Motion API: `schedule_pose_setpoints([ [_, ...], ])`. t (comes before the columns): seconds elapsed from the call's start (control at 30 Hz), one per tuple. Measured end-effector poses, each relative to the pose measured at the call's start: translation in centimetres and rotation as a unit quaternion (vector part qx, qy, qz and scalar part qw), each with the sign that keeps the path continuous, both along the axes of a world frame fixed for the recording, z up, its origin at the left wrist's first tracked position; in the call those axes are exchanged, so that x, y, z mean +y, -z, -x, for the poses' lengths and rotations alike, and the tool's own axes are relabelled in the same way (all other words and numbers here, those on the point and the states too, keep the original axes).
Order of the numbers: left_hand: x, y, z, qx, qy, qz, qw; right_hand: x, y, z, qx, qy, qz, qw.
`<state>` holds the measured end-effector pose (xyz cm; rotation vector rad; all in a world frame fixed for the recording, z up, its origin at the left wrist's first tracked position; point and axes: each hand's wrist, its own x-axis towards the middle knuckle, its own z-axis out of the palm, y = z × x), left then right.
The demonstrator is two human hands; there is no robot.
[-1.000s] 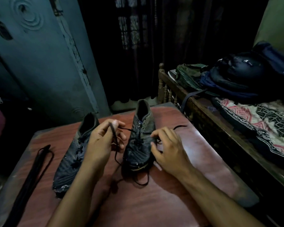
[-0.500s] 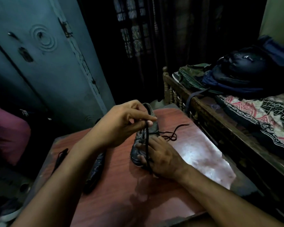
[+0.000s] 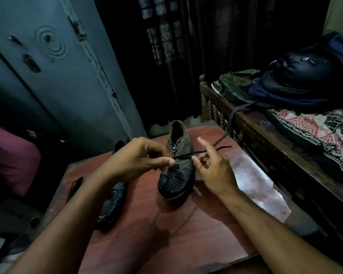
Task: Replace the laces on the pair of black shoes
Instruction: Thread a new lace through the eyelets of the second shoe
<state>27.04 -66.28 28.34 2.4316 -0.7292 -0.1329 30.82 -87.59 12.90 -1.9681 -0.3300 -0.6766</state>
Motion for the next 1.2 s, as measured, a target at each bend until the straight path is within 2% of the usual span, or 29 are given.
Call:
schedule_pose_setpoints([
  [0.07,0.2,0.6,0.2,0.033,0.009,0.066,0.997,0.3,0.4,-0.1,-0.009,-0.009,0.038,0.999],
  [0.17,0.7,1.2,0.8,0.071,0.037,0.124,0.989,0.5,0.4,-0.4,0.02,-0.005,0.024,0.999],
  [0.43,4.7,2.5,1.8,0.099,0.062,0.16,0.98,-0.5,0.0,-1.2,0.072,0.079,-0.033,0.994],
  [0.5,5.3,3.0,1.5,0.077,0.042,0.143,0.986,-0.4,-0.6,-1.1,0.084,0.065,-0.062,0.992],
  [0.57,4.9,4.5,0.2,-0.009,-0.03,0.15,0.988,0.0,-1.6,-1.0,0.064,0.05,-0.073,0.994],
  [0.67,2.7,7.7,-3.1,-0.143,-0.14,0.184,0.962,1.0,-2.8,-1.7,0.037,-0.007,-0.06,0.998],
  [0.73,1.0,10.2,-5.5,-0.179,-0.135,0.153,0.962,1.5,-3.4,-2.8,0.056,-0.068,-0.043,0.995],
  [0.83,-0.7,12.7,-8.1,-0.199,-0.108,0.108,0.968,2.0,-4.3,-4.7,0.06,-0.114,-0.022,0.991],
  [0.97,-0.9,14.2,-9.7,-0.235,-0.175,0.131,0.947,2.4,-4.3,-6.8,0.062,-0.126,-0.042,0.989],
  [1.13,0.3,14.4,-10.3,-0.157,-0.2,0.2,0.946,2.4,-2.8,-8.2,0.068,-0.154,-0.15,0.974],
  [1.2,0.3,14.3,-10.2,-0.133,-0.195,0.205,0.95,2.6,-3.1,-7.6,0.053,-0.145,-0.164,0.974],
])
